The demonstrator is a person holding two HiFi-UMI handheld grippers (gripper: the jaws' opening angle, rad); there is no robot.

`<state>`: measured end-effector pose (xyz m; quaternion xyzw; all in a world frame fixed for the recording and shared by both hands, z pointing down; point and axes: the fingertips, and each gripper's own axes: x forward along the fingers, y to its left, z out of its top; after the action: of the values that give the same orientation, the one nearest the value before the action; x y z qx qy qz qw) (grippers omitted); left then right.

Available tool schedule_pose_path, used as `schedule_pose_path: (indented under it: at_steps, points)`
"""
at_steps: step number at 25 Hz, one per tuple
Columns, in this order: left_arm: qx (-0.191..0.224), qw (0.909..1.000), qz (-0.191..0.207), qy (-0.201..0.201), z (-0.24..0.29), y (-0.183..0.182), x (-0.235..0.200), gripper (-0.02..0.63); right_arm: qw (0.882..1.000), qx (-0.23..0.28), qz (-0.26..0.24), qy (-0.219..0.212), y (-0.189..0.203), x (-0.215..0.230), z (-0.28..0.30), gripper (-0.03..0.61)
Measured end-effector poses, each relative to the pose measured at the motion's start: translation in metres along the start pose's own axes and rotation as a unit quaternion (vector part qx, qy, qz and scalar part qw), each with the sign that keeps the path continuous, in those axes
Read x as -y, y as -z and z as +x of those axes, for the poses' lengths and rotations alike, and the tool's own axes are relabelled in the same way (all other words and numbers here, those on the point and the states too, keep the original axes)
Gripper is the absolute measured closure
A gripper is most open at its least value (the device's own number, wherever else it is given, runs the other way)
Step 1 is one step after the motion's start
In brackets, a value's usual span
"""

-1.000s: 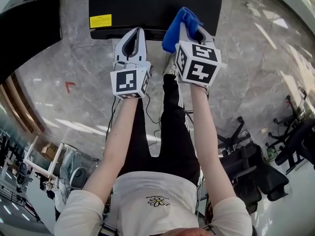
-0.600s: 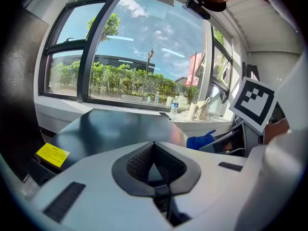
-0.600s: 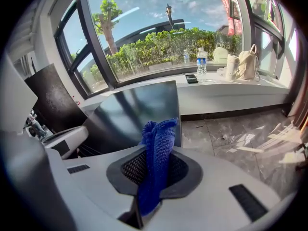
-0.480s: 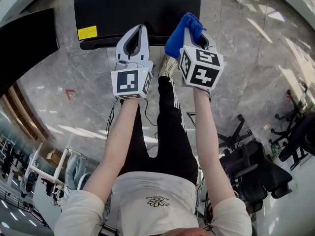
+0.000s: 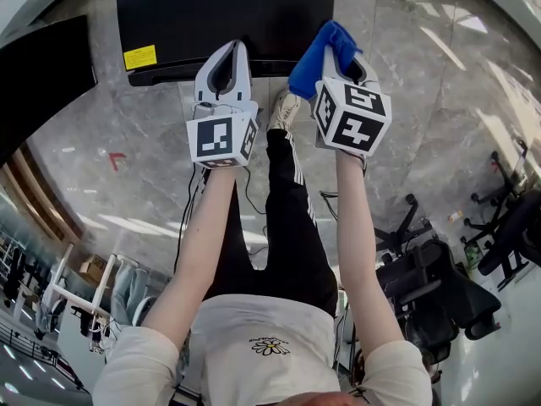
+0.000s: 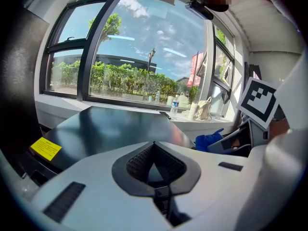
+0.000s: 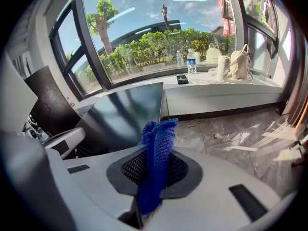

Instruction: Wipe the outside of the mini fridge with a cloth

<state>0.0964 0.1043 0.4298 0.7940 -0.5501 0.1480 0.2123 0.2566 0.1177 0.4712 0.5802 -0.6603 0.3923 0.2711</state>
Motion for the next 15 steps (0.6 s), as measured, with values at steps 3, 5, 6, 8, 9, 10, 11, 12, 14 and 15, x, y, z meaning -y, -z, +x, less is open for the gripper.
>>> schedule_pose_path:
  at_steps: [3, 5, 6, 8, 9, 10, 11, 12, 14, 15]
  points:
    - [-0.002, 1.0000, 0.000, 0.000, 0.000, 0.003, 0.000, 0.607, 1.000, 0.001, 0.004, 0.004, 0.001, 0.004, 0.001, 0.515]
    - [-0.002, 1.0000, 0.001, 0.001, 0.000, 0.003, 0.001, 0.609, 1.000, 0.002, 0.005, 0.008, 0.000, 0.007, 0.000, 0.515]
    - [-0.002, 1.0000, 0.001, 0.002, -0.001, 0.003, 0.002, 0.609, 1.000, 0.002, 0.005, 0.011, 0.000, 0.008, 0.000, 0.515]
    - [-0.001, 1.0000, 0.001, 0.002, -0.002, 0.003, 0.002, 0.609, 1.000, 0.002, 0.004, 0.015, 0.001, 0.010, 0.000, 0.515]
    - [-0.001, 1.0000, 0.001, 0.002, -0.002, 0.004, 0.001, 0.609, 1.000, 0.002, 0.004, 0.016, 0.002, 0.011, 0.000, 0.515]
    - [0.000, 1.0000, 0.001, 0.001, -0.003, 0.004, 0.000, 0.609, 1.000, 0.002, 0.006, 0.018, 0.003, 0.013, 0.000, 0.515]
    - [0.000, 1.0000, 0.002, 0.000, -0.004, 0.004, 0.000, 0.609, 1.000, 0.002, 0.008, 0.019, 0.002, 0.014, 0.001, 0.515]
    - [0.000, 1.0000, 0.004, 0.000, -0.005, 0.003, -0.001, 0.609, 1.000, 0.004, 0.011, 0.021, 0.002, 0.016, 0.000, 0.515]
    - [-0.003, 1.0000, 0.009, 0.001, -0.007, -0.001, 0.000, 0.608, 0.999, 0.009, 0.015, 0.029, -0.001, 0.020, -0.001, 0.515]
    - [-0.005, 0.9999, 0.011, 0.002, -0.010, -0.003, 0.000, 0.609, 0.999, 0.010, 0.017, 0.035, -0.002, 0.022, -0.002, 0.515]
